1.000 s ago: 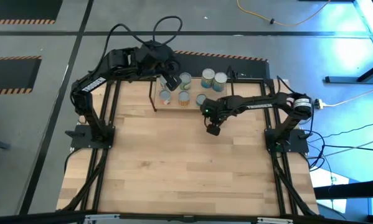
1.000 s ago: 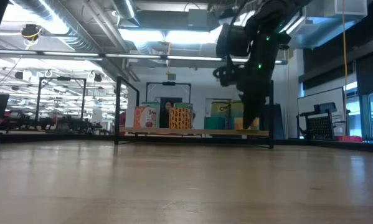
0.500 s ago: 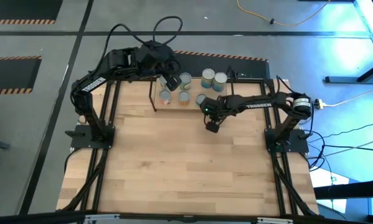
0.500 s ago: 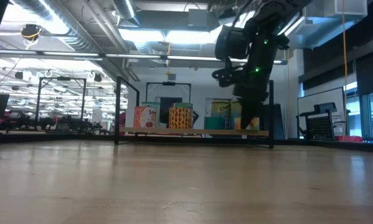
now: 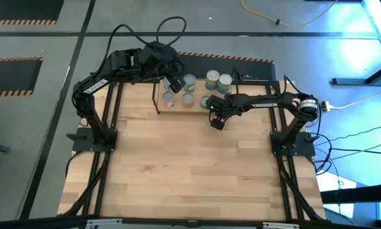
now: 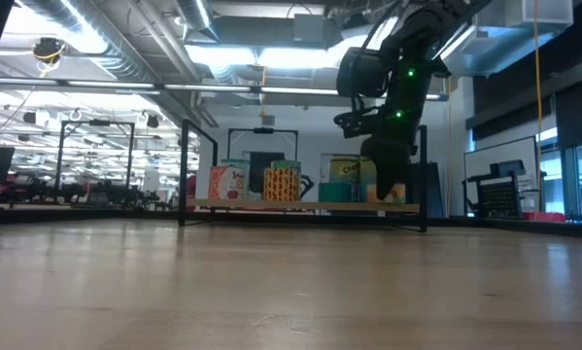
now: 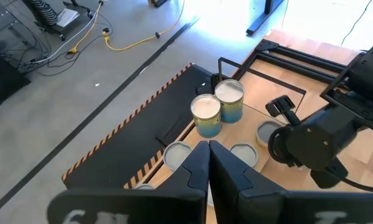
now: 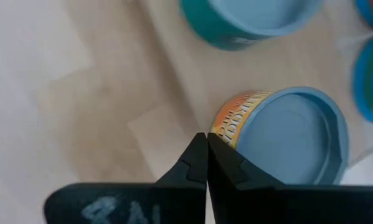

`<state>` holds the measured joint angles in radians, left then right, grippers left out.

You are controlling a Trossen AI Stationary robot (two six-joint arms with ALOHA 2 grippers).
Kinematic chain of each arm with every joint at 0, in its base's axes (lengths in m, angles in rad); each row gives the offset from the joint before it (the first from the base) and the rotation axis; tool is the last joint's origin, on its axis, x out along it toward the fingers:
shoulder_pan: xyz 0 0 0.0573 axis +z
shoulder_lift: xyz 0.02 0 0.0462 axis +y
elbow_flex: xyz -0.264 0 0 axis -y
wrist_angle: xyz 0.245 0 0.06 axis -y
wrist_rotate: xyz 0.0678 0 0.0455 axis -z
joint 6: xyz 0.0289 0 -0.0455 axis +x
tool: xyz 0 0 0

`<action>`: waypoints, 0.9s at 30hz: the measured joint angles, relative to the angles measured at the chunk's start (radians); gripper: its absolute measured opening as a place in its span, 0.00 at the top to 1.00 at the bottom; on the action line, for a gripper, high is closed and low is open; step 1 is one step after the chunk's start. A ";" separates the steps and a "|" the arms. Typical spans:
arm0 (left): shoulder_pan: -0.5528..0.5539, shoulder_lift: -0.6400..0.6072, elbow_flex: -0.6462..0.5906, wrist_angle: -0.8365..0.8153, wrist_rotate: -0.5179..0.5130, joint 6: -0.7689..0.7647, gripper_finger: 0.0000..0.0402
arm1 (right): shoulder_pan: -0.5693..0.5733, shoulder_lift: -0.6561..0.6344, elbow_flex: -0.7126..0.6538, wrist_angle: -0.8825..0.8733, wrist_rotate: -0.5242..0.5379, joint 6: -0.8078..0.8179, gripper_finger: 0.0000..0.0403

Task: Pick and place cans onto a shelf
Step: Put the green can on the shelf aligned with the light blue can, then adjust the left light blue can

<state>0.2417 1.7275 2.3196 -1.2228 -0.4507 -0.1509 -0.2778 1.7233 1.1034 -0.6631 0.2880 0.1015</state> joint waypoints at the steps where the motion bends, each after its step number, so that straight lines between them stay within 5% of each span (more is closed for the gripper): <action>1: 0.000 0.000 0.000 0.000 0.000 0.000 1.00 | -0.003 0.000 0.000 0.000 0.013 -0.001 1.00; 14: 0.000 0.000 0.000 0.000 0.000 0.000 1.00 | 0.001 -0.031 0.013 -0.020 -0.046 -0.026 1.00; 27: 0.023 0.000 0.000 -0.060 0.000 0.000 1.00 | -0.006 -0.234 0.312 -0.082 -0.081 -0.089 0.98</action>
<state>0.2646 1.7279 2.3192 -1.2833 -0.4508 -0.1505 -0.2842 1.4896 1.4155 -0.7453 0.2075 0.0125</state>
